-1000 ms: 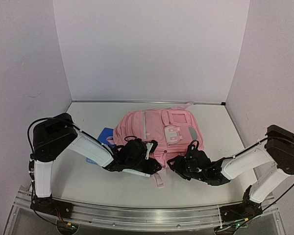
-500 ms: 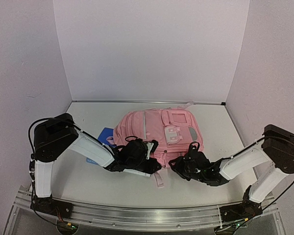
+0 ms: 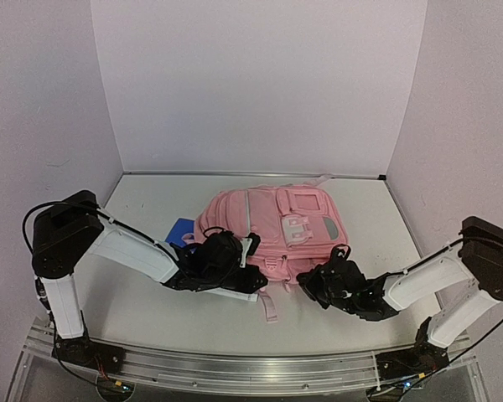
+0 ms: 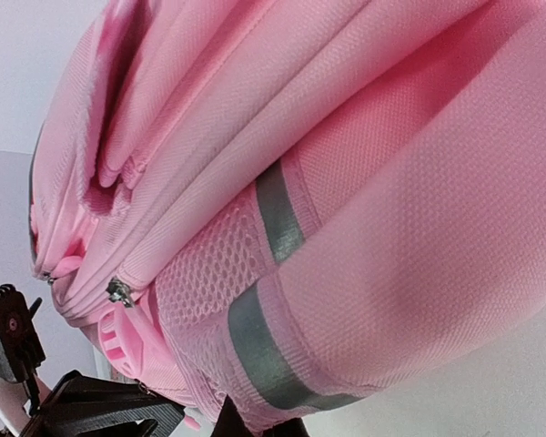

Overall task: Pack the student bag
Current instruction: Unzip the student bag at the center of the board.

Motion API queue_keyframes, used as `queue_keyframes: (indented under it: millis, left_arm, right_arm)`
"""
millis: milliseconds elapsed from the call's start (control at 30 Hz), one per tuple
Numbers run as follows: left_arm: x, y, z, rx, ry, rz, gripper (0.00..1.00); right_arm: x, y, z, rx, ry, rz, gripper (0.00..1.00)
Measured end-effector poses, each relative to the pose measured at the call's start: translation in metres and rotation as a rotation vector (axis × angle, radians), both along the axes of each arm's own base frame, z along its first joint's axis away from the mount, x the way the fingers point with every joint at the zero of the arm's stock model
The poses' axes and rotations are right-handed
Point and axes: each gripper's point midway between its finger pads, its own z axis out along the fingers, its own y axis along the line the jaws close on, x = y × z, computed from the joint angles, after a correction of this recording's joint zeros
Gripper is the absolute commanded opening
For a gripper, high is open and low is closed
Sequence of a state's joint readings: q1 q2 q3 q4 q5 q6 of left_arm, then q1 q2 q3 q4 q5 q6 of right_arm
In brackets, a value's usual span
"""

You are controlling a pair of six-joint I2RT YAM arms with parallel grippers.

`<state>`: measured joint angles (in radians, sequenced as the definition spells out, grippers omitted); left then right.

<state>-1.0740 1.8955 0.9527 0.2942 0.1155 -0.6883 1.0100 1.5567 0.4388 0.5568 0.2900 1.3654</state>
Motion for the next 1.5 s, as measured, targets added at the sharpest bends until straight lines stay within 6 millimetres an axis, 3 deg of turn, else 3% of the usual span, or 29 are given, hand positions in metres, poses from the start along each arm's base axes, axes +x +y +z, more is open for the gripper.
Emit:
queue_keyframes:
  millis: [267, 700, 733, 900, 967, 1033, 1233, 1300, 1400, 1500]
  left_arm:
    - [0.013, 0.031, 0.022, 0.046, -0.006, 0.075, 0.00]
    - [0.037, 0.111, 0.038, 0.115, -0.040, 0.204, 0.00]
    - [0.037, 0.113, 0.039, 0.115, -0.048, 0.194, 0.00]
    - [0.031, 0.110, 0.040, 0.118, -0.060, 0.112, 0.00]
    - [0.030, 0.111, 0.040, 0.121, -0.061, 0.094, 0.00]
    - [0.030, 0.111, 0.040, 0.120, -0.062, 0.081, 0.00]
    - [0.027, 0.111, 0.039, 0.118, -0.055, 0.056, 0.00]
    - [0.027, 0.111, 0.039, 0.118, -0.054, 0.054, 0.00]
    - [0.027, 0.110, 0.039, 0.116, -0.053, 0.052, 0.00]
    - [0.027, 0.110, 0.039, 0.115, -0.053, 0.051, 0.00]
  right_arm:
    - [0.001, -0.015, 0.020, 0.017, -0.039, -0.040, 0.00]
    - [0.001, -0.032, 0.030, -0.084, -0.086, -0.034, 0.01]
    - [0.001, -0.033, 0.031, -0.109, -0.097, -0.020, 0.06]
    - [0.004, -0.032, 0.046, -0.281, -0.189, 0.109, 0.51]
    - [0.003, -0.026, 0.058, -0.330, -0.239, 0.195, 0.60]
    - [0.001, -0.015, 0.075, -0.361, -0.295, 0.289, 0.64]
    - [0.004, 0.027, 0.149, -0.384, -0.499, 0.477, 0.60]
    - [0.007, 0.045, 0.165, -0.400, -0.546, 0.528, 0.60]
    - [0.010, 0.079, 0.169, -0.442, -0.587, 0.620, 0.60]
    - [0.008, 0.110, 0.152, -0.520, -0.598, 0.721, 0.59]
